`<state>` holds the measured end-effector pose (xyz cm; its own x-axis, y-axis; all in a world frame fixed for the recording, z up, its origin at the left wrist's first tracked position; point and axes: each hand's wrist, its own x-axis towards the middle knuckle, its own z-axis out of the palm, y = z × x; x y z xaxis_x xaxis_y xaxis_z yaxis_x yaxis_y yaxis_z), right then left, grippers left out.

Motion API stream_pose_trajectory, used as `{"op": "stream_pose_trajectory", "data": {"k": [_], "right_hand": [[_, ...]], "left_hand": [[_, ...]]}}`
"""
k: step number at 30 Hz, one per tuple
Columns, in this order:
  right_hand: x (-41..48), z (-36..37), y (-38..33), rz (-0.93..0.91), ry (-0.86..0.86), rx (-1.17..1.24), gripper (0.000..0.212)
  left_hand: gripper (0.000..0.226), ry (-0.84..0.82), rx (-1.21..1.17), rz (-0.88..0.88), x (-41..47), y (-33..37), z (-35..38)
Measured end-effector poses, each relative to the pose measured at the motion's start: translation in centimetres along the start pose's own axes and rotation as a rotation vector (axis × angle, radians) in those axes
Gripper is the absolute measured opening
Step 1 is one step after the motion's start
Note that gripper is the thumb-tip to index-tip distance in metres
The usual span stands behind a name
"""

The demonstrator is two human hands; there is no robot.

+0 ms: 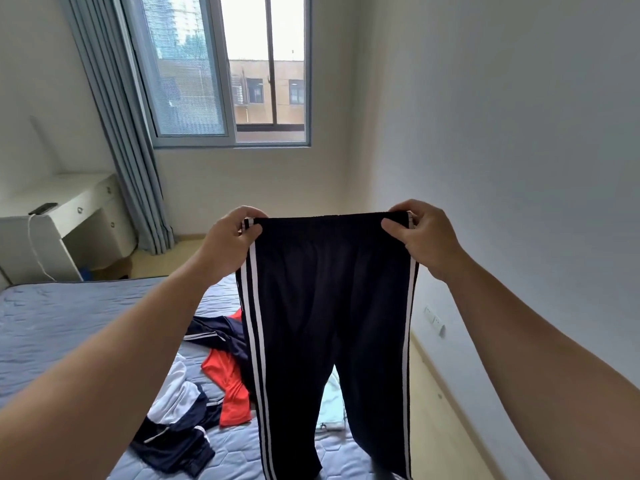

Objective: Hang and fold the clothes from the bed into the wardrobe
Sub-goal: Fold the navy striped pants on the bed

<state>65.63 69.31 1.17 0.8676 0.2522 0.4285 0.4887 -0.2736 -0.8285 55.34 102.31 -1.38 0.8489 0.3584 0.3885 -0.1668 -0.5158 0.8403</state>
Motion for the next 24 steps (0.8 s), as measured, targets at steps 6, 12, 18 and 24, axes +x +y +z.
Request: {"op": "stream_pose_trajectory", "data": {"k": [6, 12, 18, 24], "right_hand": [[-1.0, -1.3, 0.1, 0.035, -0.065, 0.120, 0.009], [-0.8, -1.8, 0.6, 0.099, -0.005, -0.039, 0.028], [-0.4, -3.3, 0.1, 0.127, 0.042, 0.169, 0.031], [1.2, -3.8, -0.8, 0.203, 0.151, 0.333, 0.021]], "left_hand": [[0.035, -0.128, -0.227, -0.044, 0.4, 0.3, 0.0], [0.015, -0.204, -0.167, 0.002, 0.0, 1.4, 1.5], [0.033, -0.059, -0.150, 0.037, 0.9, 2.2, 1.7], [0.016, 0.018, -0.086, 0.036, 3.5, 3.8, 2.3]]}}
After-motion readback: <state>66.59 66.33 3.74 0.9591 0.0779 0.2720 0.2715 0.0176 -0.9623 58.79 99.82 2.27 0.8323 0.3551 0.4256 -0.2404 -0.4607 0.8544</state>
